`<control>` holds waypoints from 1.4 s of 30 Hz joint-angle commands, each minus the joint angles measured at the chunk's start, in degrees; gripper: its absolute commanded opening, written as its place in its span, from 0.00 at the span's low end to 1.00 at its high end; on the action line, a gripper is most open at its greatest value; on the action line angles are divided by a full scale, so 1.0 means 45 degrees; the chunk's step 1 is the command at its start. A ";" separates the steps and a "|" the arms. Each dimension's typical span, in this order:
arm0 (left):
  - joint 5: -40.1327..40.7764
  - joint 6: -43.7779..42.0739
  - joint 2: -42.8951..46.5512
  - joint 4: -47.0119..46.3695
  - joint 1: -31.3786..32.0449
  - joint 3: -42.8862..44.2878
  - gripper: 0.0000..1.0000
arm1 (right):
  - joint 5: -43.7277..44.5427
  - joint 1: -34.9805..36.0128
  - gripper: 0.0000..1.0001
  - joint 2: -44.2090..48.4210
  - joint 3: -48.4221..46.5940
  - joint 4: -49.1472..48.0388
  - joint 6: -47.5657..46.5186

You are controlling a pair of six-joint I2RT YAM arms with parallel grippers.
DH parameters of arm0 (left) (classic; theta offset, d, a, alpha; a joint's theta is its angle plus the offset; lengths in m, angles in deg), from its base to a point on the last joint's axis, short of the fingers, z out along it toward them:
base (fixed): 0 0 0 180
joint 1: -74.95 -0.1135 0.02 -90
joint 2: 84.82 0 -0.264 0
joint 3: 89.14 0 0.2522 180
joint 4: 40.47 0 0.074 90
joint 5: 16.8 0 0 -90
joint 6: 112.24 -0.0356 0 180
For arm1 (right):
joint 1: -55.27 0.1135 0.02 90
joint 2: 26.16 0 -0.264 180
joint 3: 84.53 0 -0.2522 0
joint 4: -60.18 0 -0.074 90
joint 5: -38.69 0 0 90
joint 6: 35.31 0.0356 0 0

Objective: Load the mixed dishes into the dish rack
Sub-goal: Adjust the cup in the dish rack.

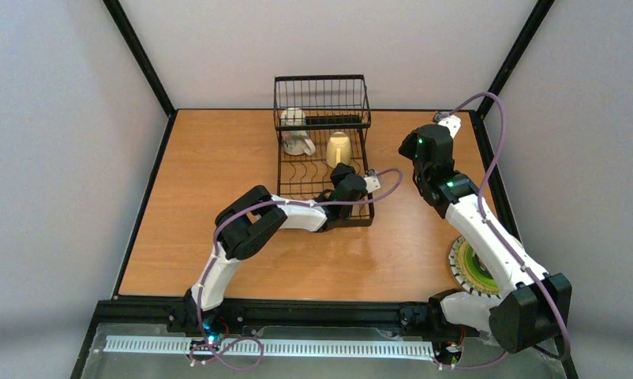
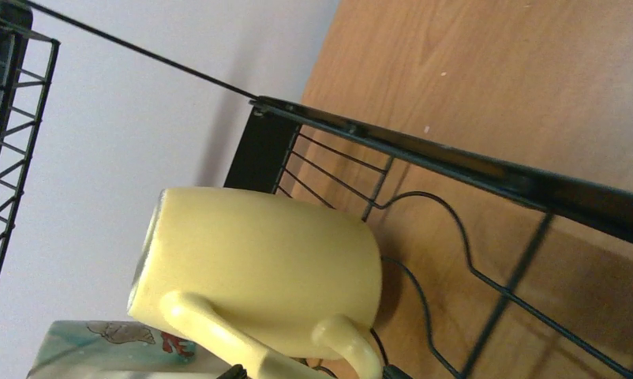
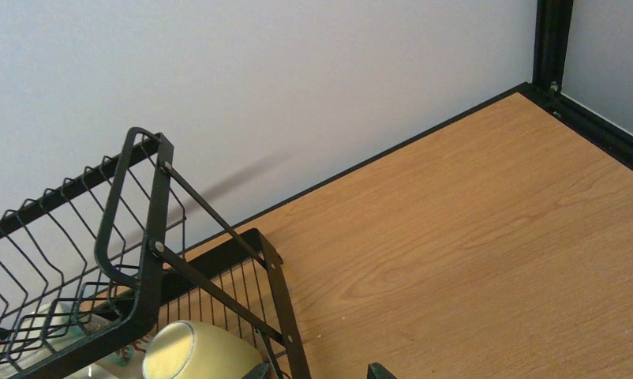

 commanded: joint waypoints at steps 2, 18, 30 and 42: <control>-0.0477 -0.0188 -0.0553 0.0120 -0.0593 0.0717 0.97 | -0.0091 -0.0123 0.70 -0.0462 -0.0399 -0.0236 -0.0164; -0.1161 0.0181 -0.1395 0.0481 -0.1628 0.2045 0.97 | -0.0249 -0.0125 0.70 -0.1414 -0.0762 -0.0758 -0.0301; -0.1042 0.0563 -0.2192 0.1243 -0.2153 0.3602 0.97 | -0.0233 -0.0123 0.70 -0.1729 -0.0804 -0.1063 -0.0516; -0.0984 0.0956 -0.2692 0.1831 -0.2503 0.4422 0.98 | -0.0219 -0.0125 0.70 -0.1830 -0.0725 -0.1104 -0.0555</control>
